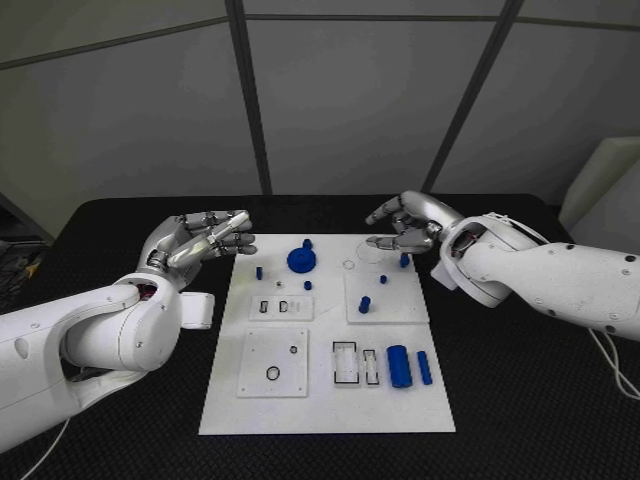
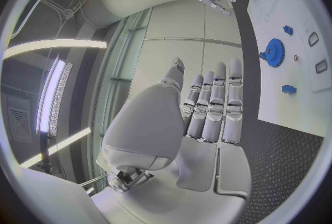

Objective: Assemble the parts on the task board

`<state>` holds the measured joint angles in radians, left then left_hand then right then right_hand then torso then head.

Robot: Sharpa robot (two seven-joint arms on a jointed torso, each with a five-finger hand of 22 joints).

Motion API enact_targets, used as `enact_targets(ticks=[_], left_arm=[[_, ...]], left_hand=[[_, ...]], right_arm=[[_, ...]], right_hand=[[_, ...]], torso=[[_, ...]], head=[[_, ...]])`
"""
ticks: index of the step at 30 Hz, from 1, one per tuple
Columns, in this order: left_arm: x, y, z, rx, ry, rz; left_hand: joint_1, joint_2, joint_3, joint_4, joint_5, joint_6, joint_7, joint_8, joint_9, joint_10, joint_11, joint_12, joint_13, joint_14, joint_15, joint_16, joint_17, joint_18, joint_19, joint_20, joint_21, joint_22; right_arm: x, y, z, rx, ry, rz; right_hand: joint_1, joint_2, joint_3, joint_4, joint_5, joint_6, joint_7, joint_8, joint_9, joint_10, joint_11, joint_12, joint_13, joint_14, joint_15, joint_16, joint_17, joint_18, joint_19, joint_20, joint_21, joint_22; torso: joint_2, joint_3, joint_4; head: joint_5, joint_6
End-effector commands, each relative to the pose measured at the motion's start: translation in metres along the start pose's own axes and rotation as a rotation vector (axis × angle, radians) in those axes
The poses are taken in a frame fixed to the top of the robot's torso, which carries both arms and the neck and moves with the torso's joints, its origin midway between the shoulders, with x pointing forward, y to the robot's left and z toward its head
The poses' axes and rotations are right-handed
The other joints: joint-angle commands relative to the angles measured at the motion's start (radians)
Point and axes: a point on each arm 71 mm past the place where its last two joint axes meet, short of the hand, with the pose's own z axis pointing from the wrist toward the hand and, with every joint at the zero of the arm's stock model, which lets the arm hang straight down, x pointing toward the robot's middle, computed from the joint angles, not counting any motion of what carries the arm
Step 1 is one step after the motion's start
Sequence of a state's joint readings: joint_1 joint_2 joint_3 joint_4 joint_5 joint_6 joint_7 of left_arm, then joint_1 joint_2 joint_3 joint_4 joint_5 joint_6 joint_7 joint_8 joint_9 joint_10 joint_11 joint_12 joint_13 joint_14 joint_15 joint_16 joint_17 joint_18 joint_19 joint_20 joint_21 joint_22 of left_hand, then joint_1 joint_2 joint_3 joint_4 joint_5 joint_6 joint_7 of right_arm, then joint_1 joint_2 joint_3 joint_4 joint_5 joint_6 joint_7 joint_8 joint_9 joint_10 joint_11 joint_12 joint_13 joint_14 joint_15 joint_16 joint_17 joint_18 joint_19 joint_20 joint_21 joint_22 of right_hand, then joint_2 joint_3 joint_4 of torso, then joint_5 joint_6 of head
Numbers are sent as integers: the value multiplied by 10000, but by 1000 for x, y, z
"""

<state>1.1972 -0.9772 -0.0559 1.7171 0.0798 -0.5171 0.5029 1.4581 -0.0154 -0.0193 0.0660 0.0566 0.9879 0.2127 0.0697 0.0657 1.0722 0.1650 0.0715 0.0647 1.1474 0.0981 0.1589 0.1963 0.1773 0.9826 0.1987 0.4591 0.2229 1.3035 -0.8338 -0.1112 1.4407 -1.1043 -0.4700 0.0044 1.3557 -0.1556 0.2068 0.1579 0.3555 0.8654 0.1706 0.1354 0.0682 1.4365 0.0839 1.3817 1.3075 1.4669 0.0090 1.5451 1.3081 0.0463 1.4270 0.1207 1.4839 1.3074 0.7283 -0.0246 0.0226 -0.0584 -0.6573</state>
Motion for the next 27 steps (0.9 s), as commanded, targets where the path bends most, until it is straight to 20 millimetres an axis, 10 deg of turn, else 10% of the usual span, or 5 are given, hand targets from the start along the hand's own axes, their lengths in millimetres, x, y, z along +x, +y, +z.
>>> enact_targets(ticks=[1,4,27], left_arm=[[1,0,1,67,67,-10],[2,0,1,59,89,-23],[-1,5,1,-21,18,-10]], left_hand=[[-56,27,26,-64,-42,13,29,-55,-6,-48,-42,-33,-4,-28,65,-64,13,16,-53,40,36,12],[-50,40,28,-79,-42,24,18,-48,-3,-33,-49,-25,-1,-23,63,-71,21,18,-61,40,36,13],[-49,43,27,-87,-42,29,14,-45,-1,-27,-53,-22,1,-21,62,-76,25,19,-66,40,36,14]], right_arm=[[-9,-6,-7,-319,-192,1034],[-15,-17,-11,-207,-283,948],[11,-70,-29,659,666,-156]], right_hand=[[155,-14,-24,-144,199,73,1,-38,6,-56,-20,-57,428,864,9,-2,1850,30,-81,-2,-72,339],[259,-35,-54,-241,217,72,-5,-49,3,-66,-27,-72,417,864,2,-3,1852,32,-87,-9,-78,330],[456,-102,-214,-457,-3,14,-26,-109,-11,-109,-43,-135,365,859,-14,-14,1829,49,-144,-24,-121,249]], torso=[[-37,42,-95],[-41,80,-110],[-34,23,-89]], head=[[-22,17],[-71,11],[-252,28]])
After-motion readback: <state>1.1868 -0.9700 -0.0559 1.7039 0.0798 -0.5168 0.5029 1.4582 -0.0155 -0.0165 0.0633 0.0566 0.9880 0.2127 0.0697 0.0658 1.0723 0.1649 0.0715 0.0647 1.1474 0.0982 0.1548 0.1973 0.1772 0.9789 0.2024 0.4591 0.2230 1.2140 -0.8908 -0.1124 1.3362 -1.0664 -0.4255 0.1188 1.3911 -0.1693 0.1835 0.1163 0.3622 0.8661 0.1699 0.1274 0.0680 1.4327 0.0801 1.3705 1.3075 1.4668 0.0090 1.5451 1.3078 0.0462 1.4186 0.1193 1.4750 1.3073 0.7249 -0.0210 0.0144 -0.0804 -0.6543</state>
